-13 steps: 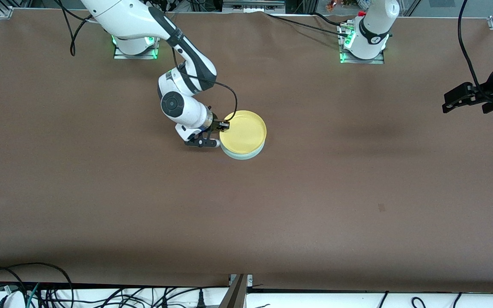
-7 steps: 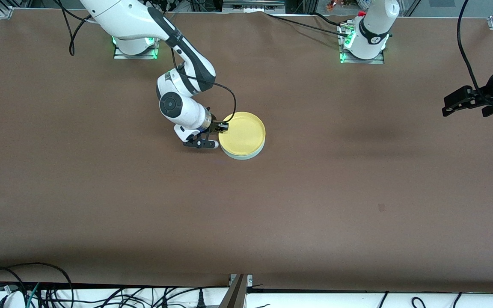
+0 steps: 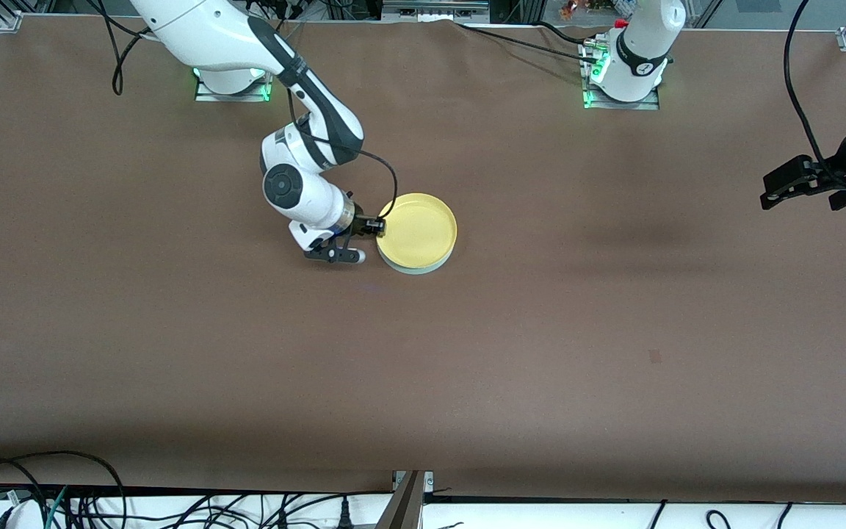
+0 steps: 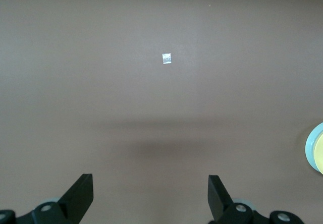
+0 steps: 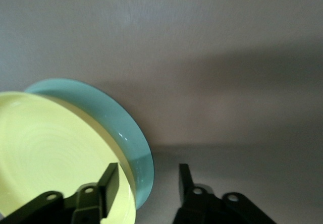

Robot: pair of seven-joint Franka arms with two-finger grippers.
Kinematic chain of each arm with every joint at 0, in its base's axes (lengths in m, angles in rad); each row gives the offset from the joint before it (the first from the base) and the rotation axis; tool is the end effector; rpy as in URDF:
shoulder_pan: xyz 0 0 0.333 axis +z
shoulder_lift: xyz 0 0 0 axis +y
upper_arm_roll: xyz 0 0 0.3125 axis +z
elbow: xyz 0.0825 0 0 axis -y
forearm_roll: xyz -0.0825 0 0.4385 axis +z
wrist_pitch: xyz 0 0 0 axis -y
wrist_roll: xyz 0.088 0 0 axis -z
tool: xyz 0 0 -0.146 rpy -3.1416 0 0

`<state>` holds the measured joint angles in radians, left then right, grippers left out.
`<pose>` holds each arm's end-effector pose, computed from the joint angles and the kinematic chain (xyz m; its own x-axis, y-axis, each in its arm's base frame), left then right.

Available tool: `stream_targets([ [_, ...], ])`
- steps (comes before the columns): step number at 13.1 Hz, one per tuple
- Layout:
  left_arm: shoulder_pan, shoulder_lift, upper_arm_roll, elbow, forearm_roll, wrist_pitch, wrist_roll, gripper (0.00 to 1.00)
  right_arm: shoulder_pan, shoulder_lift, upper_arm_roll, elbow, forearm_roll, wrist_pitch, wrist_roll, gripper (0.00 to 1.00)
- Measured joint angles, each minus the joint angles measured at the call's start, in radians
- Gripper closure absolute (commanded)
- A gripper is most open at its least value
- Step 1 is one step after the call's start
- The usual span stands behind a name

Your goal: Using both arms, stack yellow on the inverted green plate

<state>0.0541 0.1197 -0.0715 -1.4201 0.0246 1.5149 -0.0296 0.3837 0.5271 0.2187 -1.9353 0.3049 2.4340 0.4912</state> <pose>0.6392 -0.0050 0.5815 0.9996 0.0139 -0.0241 0.0135 -0.9998 -0.0168 0.5338 0.3809 0.1335 0.9725 -0.1260 -0.1959 -0.1703 -0.9585 -0.2286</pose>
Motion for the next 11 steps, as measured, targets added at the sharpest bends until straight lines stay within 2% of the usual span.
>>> stream_targets([
  [5,0.0,0.003,0.0,0.002,0.0,0.001,0.0,0.0,-0.01,-0.056,-0.165,0.342,-0.126,-0.521,-0.133,0.0],
  [9,0.0,0.004,0.0,0.003,0.0,0.002,0.0,0.0,-0.047,-0.059,-0.305,0.513,-0.139,-0.758,-0.323,0.0],
  [11,0.0,0.004,0.0,0.003,0.0,0.003,0.0,0.0,-0.053,-0.073,-0.366,0.586,-0.189,-0.88,-0.386,0.0],
])
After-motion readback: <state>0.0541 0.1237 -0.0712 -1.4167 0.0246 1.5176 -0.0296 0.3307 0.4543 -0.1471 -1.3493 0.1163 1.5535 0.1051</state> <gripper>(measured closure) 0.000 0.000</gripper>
